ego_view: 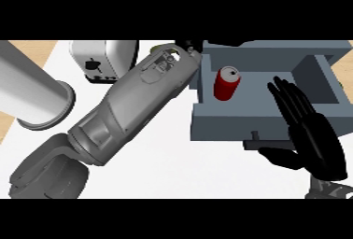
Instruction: Pick up the can, place it into the drawer and close the drawer
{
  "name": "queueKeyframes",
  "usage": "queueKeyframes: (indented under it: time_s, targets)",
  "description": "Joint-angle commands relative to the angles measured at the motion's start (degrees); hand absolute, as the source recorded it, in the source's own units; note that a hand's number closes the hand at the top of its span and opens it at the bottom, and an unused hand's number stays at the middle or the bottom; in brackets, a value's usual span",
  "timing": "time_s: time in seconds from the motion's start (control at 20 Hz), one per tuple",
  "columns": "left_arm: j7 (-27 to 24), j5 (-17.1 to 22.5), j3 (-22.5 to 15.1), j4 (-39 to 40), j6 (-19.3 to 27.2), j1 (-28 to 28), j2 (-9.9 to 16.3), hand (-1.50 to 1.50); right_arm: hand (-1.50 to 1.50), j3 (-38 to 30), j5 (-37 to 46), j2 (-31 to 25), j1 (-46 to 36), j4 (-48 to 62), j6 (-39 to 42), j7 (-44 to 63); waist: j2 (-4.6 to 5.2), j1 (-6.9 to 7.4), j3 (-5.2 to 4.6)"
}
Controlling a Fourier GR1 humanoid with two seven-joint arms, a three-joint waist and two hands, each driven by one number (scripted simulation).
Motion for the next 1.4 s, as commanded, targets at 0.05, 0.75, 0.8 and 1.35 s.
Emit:
queueKeyframes:
  time_s: [0.05, 0.75, 0.8, 1.35]
  targets:
    - [5.07, -1.72, -0.01, -5.8, -0.78, 1.11, 4.65, -1.5, -1.5, 1.84, 6.16, 4.22, -2.9, 10.85, -8.13, -0.53, -0.41, 1.02, 0.0]
    - [12.33, -5.5, -1.65, -21.74, -2.33, 10.91, 15.92, -1.5, -1.5, -6.88, 8.79, 3.65, -18.14, 41.99, -20.73, -6.67, -0.03, 2.71, 0.03]
    - [15.01, -5.88, -2.22, -23.34, -2.43, 10.05, 17.59, -1.5, -1.5, -7.1, 9.21, 4.2, -18.18, 43.11, -22.57, -6.88, -0.23, 2.89, 0.05]
    - [19.2, -6.44, -1.91, -34.82, -2.68, 17.15, 23.08, -1.5, -1.5, -12.33, 14.15, 5.13, -32.61, 62.1, -34.71, -5.46, 0.16, 4.46, 0.08]
